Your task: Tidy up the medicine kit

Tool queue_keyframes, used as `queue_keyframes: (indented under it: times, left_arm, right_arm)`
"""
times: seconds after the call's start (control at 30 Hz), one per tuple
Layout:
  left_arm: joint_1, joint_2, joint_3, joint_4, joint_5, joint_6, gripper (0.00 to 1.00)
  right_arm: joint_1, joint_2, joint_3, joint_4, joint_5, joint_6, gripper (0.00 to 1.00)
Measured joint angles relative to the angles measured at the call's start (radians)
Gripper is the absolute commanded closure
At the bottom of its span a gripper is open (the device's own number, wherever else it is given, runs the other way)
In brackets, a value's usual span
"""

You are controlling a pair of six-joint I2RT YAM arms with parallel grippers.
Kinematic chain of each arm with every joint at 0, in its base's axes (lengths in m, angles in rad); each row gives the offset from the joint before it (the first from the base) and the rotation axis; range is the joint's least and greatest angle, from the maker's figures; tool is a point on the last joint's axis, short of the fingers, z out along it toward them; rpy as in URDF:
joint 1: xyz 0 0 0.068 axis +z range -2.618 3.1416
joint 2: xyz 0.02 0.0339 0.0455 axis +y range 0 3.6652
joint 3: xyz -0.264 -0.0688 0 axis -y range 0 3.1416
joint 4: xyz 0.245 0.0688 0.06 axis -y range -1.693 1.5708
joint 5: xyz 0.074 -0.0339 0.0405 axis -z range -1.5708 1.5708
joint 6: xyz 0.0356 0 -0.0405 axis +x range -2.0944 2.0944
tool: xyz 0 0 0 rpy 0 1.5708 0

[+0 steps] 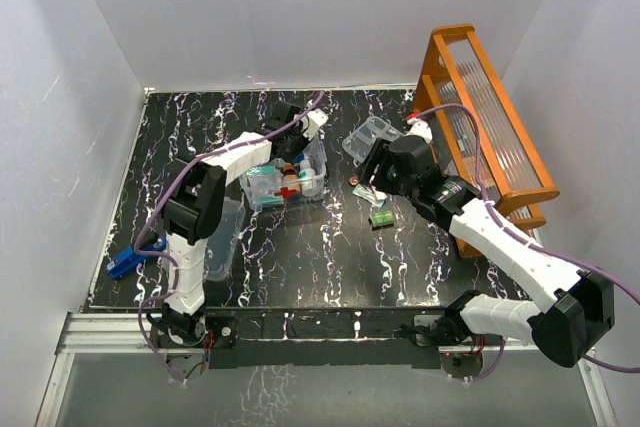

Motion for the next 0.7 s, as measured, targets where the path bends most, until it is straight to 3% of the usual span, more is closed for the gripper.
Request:
queue_keyframes:
  times: [0.3, 0.7]
  left_arm:
    - [0.005, -0.123, 0.027, -0.068, 0.002, -0.163, 0.54]
    - [0.051, -0.629, -0.255, -0.071, -0.055, -0.494, 0.33]
  right_arm:
    - [-0.002, 0.008, -0.006, 0.002, 0.022, -0.007, 0.40]
    - [-0.082, 0.126, -0.046, 0.003, 0.034, -0.105, 0.35]
